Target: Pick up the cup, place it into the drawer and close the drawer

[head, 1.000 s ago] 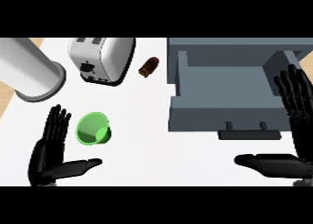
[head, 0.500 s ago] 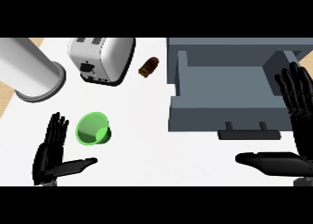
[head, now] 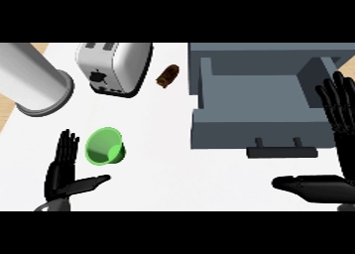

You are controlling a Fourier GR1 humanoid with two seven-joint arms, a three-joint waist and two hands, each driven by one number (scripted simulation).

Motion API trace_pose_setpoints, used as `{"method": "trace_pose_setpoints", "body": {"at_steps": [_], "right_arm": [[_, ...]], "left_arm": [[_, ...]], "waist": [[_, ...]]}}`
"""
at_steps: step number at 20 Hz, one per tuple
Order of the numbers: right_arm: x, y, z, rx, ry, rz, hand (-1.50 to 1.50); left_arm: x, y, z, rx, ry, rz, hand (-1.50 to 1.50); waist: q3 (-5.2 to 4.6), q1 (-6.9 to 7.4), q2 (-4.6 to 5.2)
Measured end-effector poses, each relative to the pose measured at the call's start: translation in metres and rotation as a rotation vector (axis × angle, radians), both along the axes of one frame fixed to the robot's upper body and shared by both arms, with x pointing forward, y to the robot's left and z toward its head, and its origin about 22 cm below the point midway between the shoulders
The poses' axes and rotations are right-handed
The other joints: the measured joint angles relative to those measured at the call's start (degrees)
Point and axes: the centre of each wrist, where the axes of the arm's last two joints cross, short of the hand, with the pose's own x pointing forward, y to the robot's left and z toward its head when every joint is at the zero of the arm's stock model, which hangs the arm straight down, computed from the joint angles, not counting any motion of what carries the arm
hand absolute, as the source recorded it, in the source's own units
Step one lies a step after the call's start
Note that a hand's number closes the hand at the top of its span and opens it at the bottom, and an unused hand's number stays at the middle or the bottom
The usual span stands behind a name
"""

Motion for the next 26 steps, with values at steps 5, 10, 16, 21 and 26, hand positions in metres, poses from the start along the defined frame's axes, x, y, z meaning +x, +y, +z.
{"method": "trace_pose_setpoints", "body": {"at_steps": [5, 10, 16, 21, 26], "right_arm": [[0.000, 0.001, -0.003, -0.004, 0.006, 0.007, -1.50], [0.004, 0.003, -0.002, -0.007, 0.002, 0.011, -1.50], [0.009, 0.007, -0.006, -0.005, 0.006, 0.023, -1.50], [0.005, 0.011, -0.001, 0.003, 0.019, 0.027, -1.50], [0.005, 0.004, -0.005, 0.005, 0.016, 0.031, -1.50]], "left_arm": [[0.002, -0.003, -0.015, 0.000, -0.002, -0.015, -1.50], [0.007, -0.004, -0.019, 0.006, 0.007, -0.022, -1.50], [0.015, -0.001, -0.016, 0.002, 0.014, -0.030, -1.50], [0.019, -0.006, -0.016, -0.018, 0.010, -0.036, -1.50], [0.025, -0.013, -0.014, -0.055, -0.007, -0.061, -1.50]], "waist": [[-0.02, -0.08, 0.02], [0.11, -0.21, 0.05], [0.03, -0.32, 0.13], [-0.07, -0.59, 0.24], [-0.10, -0.67, 0.28]]}}
